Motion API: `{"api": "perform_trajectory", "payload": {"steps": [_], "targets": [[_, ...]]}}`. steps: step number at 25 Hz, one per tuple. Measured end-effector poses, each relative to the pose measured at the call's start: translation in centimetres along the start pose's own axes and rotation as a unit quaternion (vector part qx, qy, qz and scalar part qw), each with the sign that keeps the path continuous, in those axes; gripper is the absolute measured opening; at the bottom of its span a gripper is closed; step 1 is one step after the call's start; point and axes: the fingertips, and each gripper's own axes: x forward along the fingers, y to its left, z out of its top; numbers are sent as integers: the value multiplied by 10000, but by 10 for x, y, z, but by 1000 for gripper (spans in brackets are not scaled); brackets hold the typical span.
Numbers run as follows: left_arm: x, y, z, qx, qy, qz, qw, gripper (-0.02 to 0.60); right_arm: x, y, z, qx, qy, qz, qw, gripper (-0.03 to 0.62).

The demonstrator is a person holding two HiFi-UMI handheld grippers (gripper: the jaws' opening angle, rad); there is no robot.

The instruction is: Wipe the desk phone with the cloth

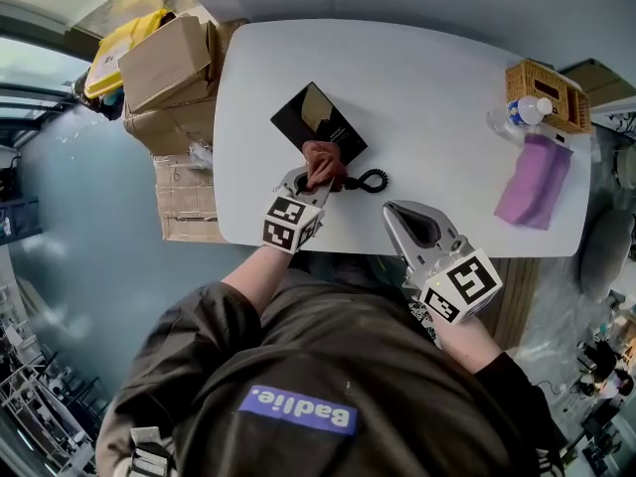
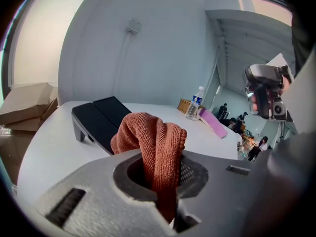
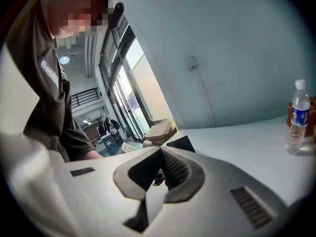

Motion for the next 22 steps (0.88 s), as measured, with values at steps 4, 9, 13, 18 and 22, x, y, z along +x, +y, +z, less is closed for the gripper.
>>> {"api": "perform_trajectory", "payload": {"steps": [4, 9, 13, 18, 22], "targets": [[-13, 21, 34, 143, -192, 281, 9993, 37, -3, -4, 12, -22, -176, 44, 9998, 28], [-23, 64, 82, 53, -532, 816, 9952, 37, -3, -9, 21, -39, -271, 139, 9995, 28], [-17, 86, 95, -137, -555, 1056, 9928, 37, -2, -15, 22, -1, -234, 173, 9996, 28], [3, 66, 74, -307, -357, 889, 9949, 37, -7, -26, 16, 62, -149, 153, 9998, 28], [17, 39, 47, -416, -167, 669, 9968, 37, -14, -36, 10, 72, -101, 108, 9999, 28]]}}
